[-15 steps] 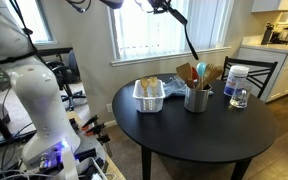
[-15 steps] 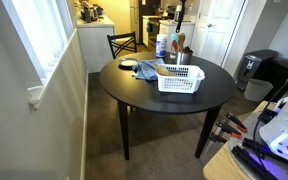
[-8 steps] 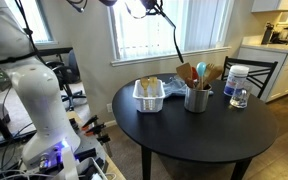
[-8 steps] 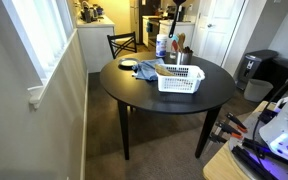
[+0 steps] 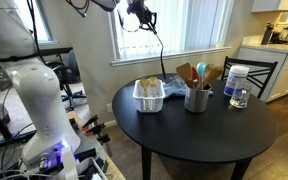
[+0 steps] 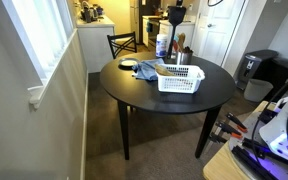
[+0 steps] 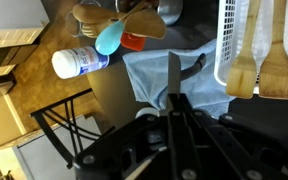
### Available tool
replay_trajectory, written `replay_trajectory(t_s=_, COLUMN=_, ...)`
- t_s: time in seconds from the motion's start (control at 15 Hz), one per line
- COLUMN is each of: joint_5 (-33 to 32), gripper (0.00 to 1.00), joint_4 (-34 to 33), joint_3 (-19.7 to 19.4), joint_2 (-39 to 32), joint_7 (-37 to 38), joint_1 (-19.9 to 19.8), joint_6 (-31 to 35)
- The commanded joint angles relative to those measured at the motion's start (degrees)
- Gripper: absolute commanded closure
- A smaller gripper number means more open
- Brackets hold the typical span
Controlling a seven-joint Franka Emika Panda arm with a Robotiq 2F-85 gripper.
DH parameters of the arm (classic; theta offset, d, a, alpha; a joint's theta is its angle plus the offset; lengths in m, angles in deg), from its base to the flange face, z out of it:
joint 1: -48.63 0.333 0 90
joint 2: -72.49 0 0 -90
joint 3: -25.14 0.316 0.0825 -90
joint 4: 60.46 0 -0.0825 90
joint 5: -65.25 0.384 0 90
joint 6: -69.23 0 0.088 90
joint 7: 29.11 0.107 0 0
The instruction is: Put the black spatula in the basket
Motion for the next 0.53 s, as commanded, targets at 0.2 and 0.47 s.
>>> replay_trajectory(t_s=0.2, joint_5=3.21, gripper=0.99, joint_4=-14.42, joint_3=2.41, joint_2=-10.17, joint_7=8.56, joint_1=1.51, joint_6=-18.85)
replay_trajectory(t_s=0.47, joint_5=1.81, gripper=0.99, joint_4=-24.45, joint_3=2.78, joint_2=-17.30, joint_7=13.36, joint_1=3.82, joint_6=-28.37)
